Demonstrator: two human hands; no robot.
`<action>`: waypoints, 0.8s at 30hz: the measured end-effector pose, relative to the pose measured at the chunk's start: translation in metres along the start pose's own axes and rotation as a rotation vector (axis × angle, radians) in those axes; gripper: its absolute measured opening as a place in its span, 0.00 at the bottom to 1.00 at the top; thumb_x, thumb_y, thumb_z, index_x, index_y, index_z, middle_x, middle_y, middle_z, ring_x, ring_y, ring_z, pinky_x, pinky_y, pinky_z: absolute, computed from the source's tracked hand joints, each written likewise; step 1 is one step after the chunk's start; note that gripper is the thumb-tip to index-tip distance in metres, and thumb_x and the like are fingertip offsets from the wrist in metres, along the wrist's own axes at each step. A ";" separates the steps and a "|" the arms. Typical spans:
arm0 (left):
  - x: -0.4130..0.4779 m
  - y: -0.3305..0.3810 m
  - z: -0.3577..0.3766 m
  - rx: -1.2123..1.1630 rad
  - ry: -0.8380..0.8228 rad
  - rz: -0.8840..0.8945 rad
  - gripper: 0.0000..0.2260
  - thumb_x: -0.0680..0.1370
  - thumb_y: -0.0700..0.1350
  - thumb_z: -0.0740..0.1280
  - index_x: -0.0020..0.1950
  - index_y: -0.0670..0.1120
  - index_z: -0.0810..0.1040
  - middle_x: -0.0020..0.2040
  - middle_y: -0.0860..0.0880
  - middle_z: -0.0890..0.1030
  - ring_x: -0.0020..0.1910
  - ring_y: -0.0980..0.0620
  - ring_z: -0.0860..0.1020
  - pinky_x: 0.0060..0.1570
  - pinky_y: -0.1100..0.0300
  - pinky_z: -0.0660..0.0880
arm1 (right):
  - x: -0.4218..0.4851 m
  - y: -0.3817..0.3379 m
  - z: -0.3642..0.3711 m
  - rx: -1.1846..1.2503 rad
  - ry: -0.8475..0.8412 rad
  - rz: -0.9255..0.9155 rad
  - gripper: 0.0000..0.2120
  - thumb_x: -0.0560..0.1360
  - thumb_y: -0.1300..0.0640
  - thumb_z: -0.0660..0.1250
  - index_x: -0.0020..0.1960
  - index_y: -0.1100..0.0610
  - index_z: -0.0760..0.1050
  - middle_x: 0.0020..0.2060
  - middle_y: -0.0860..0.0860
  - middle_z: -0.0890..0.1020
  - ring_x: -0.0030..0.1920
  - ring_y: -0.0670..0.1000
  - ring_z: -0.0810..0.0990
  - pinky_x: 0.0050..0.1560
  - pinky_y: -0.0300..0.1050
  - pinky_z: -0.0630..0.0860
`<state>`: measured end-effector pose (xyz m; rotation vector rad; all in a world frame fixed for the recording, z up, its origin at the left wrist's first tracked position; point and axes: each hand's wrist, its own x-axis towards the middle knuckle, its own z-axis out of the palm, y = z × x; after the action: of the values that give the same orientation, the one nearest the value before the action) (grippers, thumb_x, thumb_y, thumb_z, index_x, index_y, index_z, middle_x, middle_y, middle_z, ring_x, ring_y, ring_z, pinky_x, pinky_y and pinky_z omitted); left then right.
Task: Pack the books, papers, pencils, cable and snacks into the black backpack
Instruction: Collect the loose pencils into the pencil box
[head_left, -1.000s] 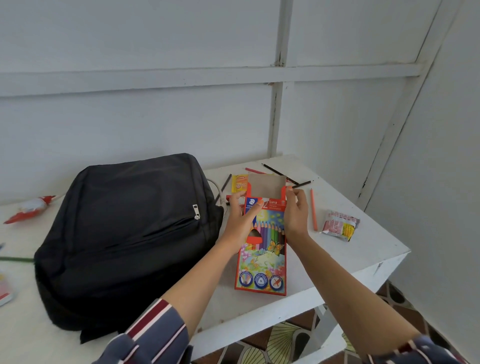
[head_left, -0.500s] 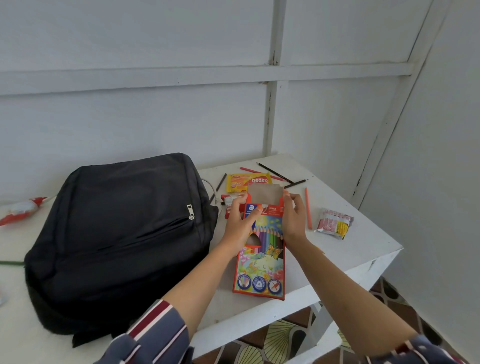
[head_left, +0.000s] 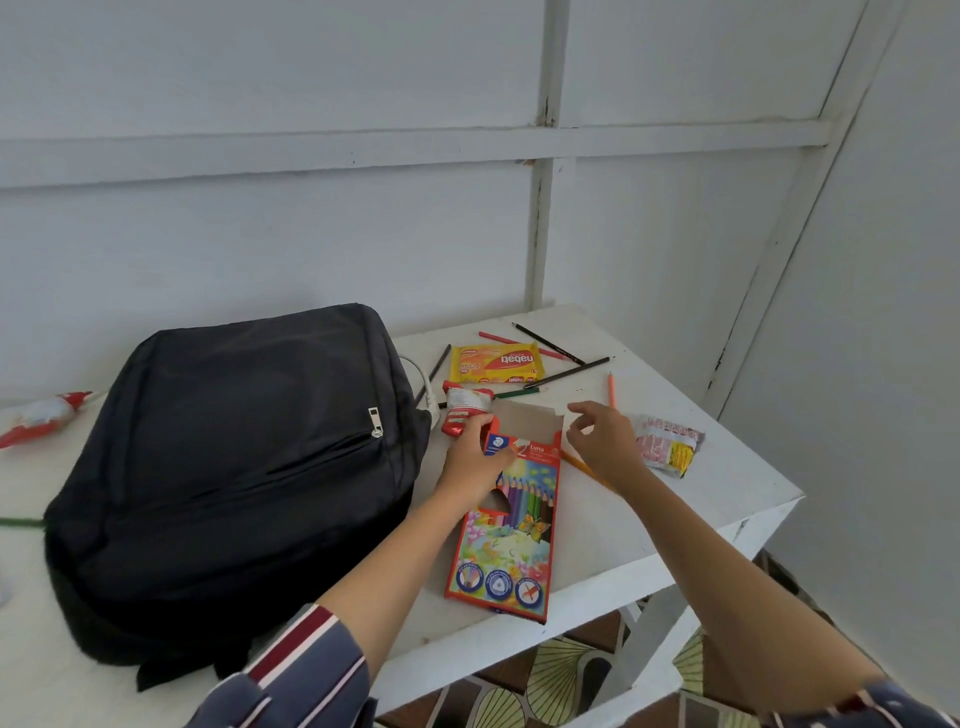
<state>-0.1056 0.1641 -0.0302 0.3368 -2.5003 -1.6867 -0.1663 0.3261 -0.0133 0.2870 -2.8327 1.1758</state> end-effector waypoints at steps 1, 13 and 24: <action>-0.001 0.002 0.000 0.035 -0.009 -0.002 0.21 0.76 0.42 0.67 0.68 0.46 0.66 0.58 0.47 0.75 0.50 0.54 0.75 0.44 0.65 0.71 | -0.001 0.001 -0.001 -0.057 -0.029 -0.020 0.18 0.75 0.63 0.64 0.65 0.60 0.72 0.53 0.56 0.79 0.53 0.54 0.77 0.52 0.44 0.73; -0.002 0.016 0.004 0.512 -0.003 -0.053 0.20 0.75 0.51 0.65 0.64 0.45 0.69 0.58 0.45 0.74 0.55 0.46 0.75 0.50 0.54 0.73 | -0.004 0.001 -0.008 -0.296 -0.142 -0.043 0.15 0.74 0.55 0.67 0.57 0.62 0.76 0.53 0.56 0.80 0.51 0.53 0.78 0.50 0.46 0.75; -0.009 0.025 0.007 0.554 0.022 -0.063 0.17 0.77 0.46 0.61 0.65 0.49 0.67 0.58 0.44 0.69 0.55 0.45 0.72 0.48 0.57 0.69 | 0.002 -0.002 -0.011 -0.376 -0.257 0.029 0.14 0.70 0.56 0.72 0.51 0.64 0.78 0.45 0.55 0.80 0.41 0.50 0.76 0.40 0.41 0.73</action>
<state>-0.1018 0.1818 -0.0096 0.4763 -2.9247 -0.9637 -0.1682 0.3320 -0.0036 0.3981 -3.2087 0.6238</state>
